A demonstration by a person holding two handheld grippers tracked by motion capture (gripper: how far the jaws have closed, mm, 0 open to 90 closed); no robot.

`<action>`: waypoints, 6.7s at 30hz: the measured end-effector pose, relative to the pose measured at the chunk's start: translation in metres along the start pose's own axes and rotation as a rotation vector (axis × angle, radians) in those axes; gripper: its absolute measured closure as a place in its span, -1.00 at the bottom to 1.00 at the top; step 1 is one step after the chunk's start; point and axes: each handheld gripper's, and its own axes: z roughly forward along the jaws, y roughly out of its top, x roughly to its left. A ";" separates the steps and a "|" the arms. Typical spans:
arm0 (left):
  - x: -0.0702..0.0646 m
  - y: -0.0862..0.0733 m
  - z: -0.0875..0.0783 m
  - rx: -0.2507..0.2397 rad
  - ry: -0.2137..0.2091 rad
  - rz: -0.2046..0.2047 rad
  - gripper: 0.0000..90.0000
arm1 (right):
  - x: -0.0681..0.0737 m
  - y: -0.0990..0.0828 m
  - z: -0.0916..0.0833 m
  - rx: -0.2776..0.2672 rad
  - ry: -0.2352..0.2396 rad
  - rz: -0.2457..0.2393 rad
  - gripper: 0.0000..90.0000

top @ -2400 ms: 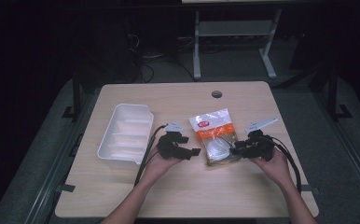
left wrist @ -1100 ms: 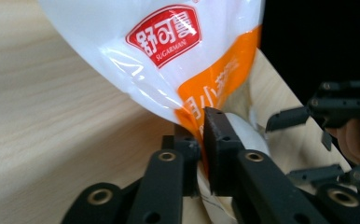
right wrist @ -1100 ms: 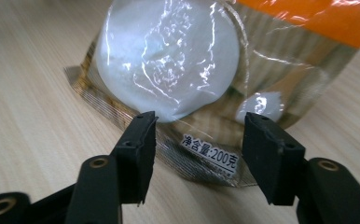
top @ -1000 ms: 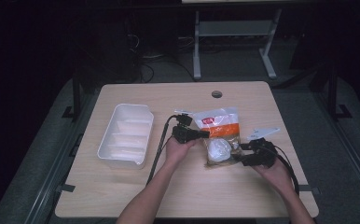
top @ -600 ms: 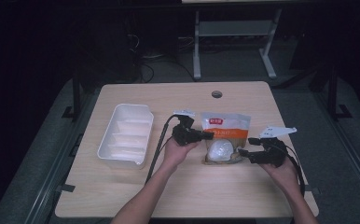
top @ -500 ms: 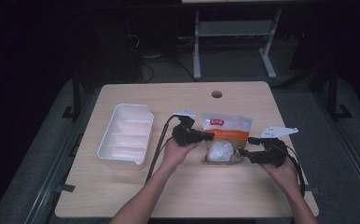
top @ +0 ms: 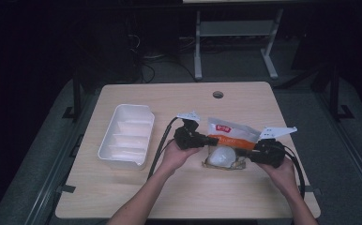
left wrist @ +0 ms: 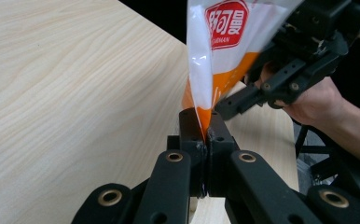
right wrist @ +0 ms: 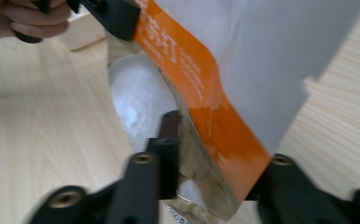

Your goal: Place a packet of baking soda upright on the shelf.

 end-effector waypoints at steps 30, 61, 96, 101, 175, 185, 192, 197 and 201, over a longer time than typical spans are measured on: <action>-0.020 -0.053 -0.039 0.060 0.155 0.163 -0.05 | 0.010 0.013 -0.020 0.012 -0.015 0.020 0.99; -0.040 -0.110 -0.084 0.086 0.227 0.225 -0.53 | 0.017 0.065 0.003 0.048 -0.029 -0.014 0.99; -0.028 -0.120 -0.096 0.073 0.233 0.207 -0.53 | 0.035 0.173 0.073 0.000 0.060 -0.123 0.99; -0.027 -0.120 -0.096 0.076 0.231 0.204 -0.53 | 0.040 0.188 0.087 -0.002 0.077 -0.140 0.99; -0.025 -0.122 -0.100 0.076 0.244 0.203 -0.54 | 0.053 0.230 0.293 -0.050 0.216 -0.035 0.83; -0.029 -0.122 -0.097 0.069 0.220 0.197 -0.54 | 0.057 0.217 0.285 0.093 0.128 -0.106 0.51; -0.030 -0.122 -0.096 0.077 0.226 0.204 -0.54 | 0.059 0.200 0.283 0.132 0.099 -0.113 0.54; -0.028 -0.122 -0.097 0.073 0.227 0.198 -0.54 | 0.060 0.193 0.282 0.129 0.080 -0.101 0.61; -0.029 -0.122 -0.096 0.076 0.228 0.201 -0.54 | 0.062 0.191 0.284 0.140 0.067 -0.110 0.65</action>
